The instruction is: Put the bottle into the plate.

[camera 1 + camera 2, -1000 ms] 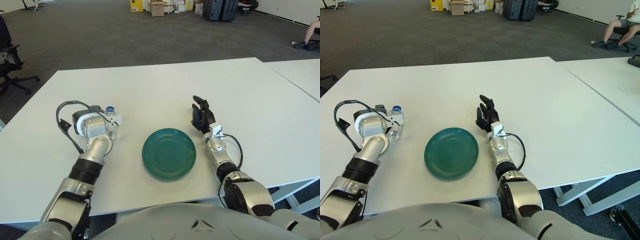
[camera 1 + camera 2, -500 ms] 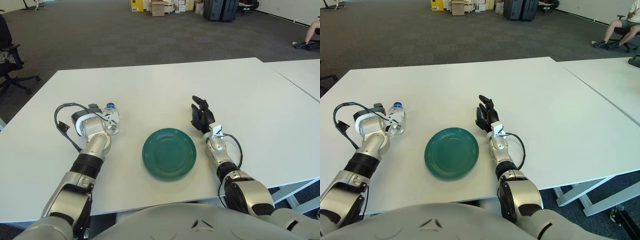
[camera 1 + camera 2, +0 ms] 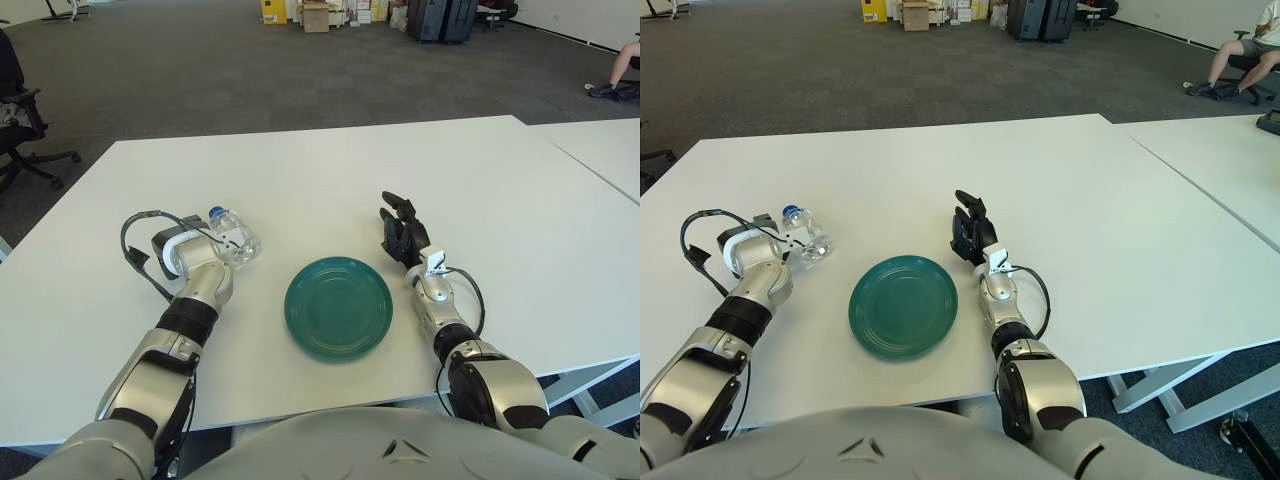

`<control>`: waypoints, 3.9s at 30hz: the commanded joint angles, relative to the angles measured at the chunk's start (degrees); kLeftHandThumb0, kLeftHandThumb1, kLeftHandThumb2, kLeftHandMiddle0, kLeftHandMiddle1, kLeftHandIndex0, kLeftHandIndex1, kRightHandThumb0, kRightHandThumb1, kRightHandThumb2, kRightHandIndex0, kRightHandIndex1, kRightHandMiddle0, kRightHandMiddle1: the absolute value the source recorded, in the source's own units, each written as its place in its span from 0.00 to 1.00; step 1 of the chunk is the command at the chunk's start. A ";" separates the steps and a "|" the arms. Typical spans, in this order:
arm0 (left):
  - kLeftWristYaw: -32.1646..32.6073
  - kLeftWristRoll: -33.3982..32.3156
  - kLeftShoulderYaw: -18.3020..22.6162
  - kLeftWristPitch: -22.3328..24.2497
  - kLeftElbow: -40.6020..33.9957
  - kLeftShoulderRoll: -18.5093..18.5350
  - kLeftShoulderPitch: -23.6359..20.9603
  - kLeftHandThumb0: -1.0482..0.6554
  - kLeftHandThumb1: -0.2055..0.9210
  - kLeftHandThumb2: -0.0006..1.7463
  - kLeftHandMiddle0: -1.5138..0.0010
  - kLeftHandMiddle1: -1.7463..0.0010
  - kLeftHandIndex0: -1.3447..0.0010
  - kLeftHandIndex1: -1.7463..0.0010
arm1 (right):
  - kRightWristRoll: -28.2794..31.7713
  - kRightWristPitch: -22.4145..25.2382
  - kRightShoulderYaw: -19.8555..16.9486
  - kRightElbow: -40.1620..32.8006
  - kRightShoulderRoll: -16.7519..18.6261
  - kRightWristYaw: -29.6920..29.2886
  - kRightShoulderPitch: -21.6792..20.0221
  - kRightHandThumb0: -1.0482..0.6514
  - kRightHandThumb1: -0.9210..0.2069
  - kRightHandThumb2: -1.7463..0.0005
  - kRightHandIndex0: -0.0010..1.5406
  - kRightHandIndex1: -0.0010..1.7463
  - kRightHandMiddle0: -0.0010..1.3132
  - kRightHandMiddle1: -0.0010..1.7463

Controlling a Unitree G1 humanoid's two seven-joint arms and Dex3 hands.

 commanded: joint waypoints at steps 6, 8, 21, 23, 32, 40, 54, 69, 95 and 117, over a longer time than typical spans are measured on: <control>4.80 -4.99 -1.99 0.91 3.58 0.39 -3.33 0.00 1.00 0.72 0.38 0.00 1.00 0.85 | 0.44 1.84 -0.35 2.06 0.30 -0.21 1.78 0.21 0.00 0.56 0.17 0.00 0.00 0.36; 5.48 -5.83 -2.40 1.18 4.00 0.61 -3.63 0.00 1.00 0.72 0.38 0.00 1.00 0.85 | -0.05 1.56 -0.08 2.09 0.19 -0.60 1.81 0.21 0.00 0.56 0.17 0.00 0.00 0.36; 8.66 -10.43 -4.57 1.55 5.46 2.17 -4.82 0.00 1.00 0.73 0.36 0.00 1.00 0.82 | -0.70 1.09 0.52 2.91 -0.37 0.27 1.72 0.18 0.00 0.53 0.16 0.00 0.00 0.36; 9.08 -11.11 -4.76 1.42 5.39 2.47 -4.89 0.00 1.00 0.73 0.37 0.00 1.00 0.81 | -0.48 1.07 0.39 2.92 -0.31 0.70 1.68 0.19 0.00 0.53 0.16 0.00 0.00 0.36; 10.68 -13.28 -5.39 1.30 2.76 4.05 -4.58 0.00 1.00 0.72 0.36 0.00 1.00 0.79 | -1.25 -0.10 0.78 3.04 -0.27 0.13 1.54 0.19 0.00 0.52 0.16 0.00 0.00 0.36; 9.90 -12.88 -5.22 3.23 -6.05 6.49 -2.20 0.00 1.00 0.72 0.33 0.00 1.00 0.78 | -1.08 0.74 0.78 3.27 -0.35 0.10 1.36 0.20 0.00 0.52 0.16 0.00 0.00 0.37; -1.63 -3.94 -4.35 7.48 -39.21 15.60 7.67 0.00 1.00 0.69 0.76 0.57 1.00 0.86 | -0.59 5.16 0.16 3.11 0.66 -2.50 0.96 0.21 0.00 0.55 0.18 0.01 0.00 0.36; 21.45 -12.12 0.69 -30.44 -24.28 28.13 3.71 0.02 1.00 0.36 0.96 0.98 1.00 0.85 | -1.37 2.47 1.24 2.89 0.52 -1.28 0.97 0.20 0.00 0.56 0.17 0.00 0.00 0.36; 65.81 17.70 -30.35 -62.71 28.88 34.94 -22.24 0.01 0.99 0.09 1.00 1.00 1.00 0.92 | -1.43 -0.06 1.57 3.64 -0.93 1.59 0.93 0.17 0.00 0.52 0.16 0.00 0.00 0.38; 83.11 20.33 -45.98 -64.86 45.58 29.58 -33.76 0.14 0.96 0.06 1.00 1.00 1.00 1.00 | -0.17 0.39 0.53 3.10 -0.96 3.31 1.45 0.19 0.00 0.52 0.16 0.00 0.00 0.38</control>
